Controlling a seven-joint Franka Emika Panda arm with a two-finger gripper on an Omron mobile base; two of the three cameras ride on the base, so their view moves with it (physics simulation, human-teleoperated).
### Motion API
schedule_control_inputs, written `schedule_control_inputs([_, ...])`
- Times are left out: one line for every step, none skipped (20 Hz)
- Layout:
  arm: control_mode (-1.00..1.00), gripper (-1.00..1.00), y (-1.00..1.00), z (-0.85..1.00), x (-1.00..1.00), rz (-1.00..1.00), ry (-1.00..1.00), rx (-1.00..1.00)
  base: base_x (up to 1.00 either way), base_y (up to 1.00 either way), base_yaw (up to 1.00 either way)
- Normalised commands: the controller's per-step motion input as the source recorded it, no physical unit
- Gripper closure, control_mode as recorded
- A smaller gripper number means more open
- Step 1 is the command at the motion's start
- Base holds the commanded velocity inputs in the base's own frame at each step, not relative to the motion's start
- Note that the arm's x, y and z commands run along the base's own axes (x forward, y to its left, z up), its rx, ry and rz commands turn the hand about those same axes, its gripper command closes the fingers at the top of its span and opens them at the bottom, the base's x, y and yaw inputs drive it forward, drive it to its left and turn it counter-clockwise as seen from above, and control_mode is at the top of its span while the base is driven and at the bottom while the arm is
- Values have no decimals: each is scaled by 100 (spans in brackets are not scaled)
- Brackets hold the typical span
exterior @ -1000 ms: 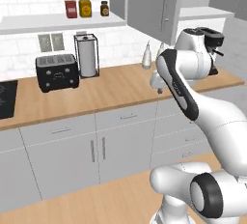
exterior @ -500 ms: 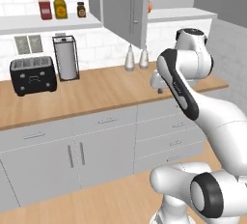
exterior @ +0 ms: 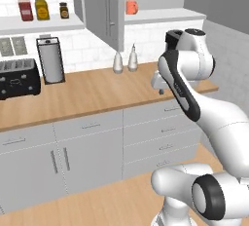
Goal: Gather all objects into one cabinet and sort the glasses and bowls to opposite sides.
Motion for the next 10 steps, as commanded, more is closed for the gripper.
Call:
schedule_control_inputs([100, -100, 0, 0, 0, 0, 0, 0, 19, -46, 0])
schedule_control_inputs([100, -100, 0, 0, 0, 0, 0, 0, 29, -31, 0])
schedule_control_inputs([100, -100, 0, 0, 0, 0, 0, 0, 29, -26, 0])
schedule_control_inputs([100, -100, 0, 0, 0, 0, 0, 0, 31, -14, 0])
schedule_control_inputs([100, -100, 0, 0, 0, 0, 0, 0, 38, -10, 0])
schedule_control_inputs([100, -100, 0, 0, 0, 0, 0, 0, 44, -10, 0])
schedule_control_inputs([100, -100, 0, 0, 0, 0, 0, 0, 54, -10, 0])
schedule_control_inputs([100, -100, 0, 0, 0, 0, 0, 0, 75, -26, 6])
schedule_control_inputs([100, -100, 0, 0, 0, 0, 0, 0, 100, -51, 11])
schedule_control_inputs([100, -100, 0, 0, 0, 0, 0, 0, 94, -49, 7])
